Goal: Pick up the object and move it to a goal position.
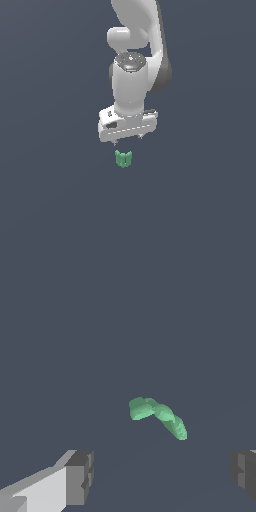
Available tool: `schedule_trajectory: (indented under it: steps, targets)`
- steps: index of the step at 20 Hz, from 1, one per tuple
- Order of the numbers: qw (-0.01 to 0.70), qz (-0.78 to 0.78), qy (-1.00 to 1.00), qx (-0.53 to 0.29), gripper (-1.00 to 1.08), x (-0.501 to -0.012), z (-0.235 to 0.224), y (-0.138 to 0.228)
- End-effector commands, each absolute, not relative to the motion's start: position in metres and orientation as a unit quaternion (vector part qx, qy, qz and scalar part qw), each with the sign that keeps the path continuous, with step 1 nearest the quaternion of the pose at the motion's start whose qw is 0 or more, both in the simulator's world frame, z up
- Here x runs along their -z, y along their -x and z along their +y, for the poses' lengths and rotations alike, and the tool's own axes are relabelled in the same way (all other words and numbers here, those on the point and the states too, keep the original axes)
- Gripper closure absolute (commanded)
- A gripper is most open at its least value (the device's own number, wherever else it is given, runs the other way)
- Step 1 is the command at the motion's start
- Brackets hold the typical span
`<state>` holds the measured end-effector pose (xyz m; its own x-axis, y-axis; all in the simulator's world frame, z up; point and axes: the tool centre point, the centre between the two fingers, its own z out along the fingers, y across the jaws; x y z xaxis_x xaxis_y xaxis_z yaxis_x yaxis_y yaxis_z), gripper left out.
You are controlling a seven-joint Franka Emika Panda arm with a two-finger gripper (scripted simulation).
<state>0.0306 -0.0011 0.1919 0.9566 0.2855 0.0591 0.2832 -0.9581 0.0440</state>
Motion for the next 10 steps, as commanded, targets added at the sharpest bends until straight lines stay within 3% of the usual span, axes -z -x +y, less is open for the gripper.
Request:
schedule_trajectory:
  steps: [1, 10]
  targets:
    - [0.018, 0.176, -0.984, -0.030, -0.92, -0.1891, -0.0021, -0.0317]
    - [0.018, 0.290, -0.957, -0.020, -0.92, -0.1793, -0.0057, -0.0360]
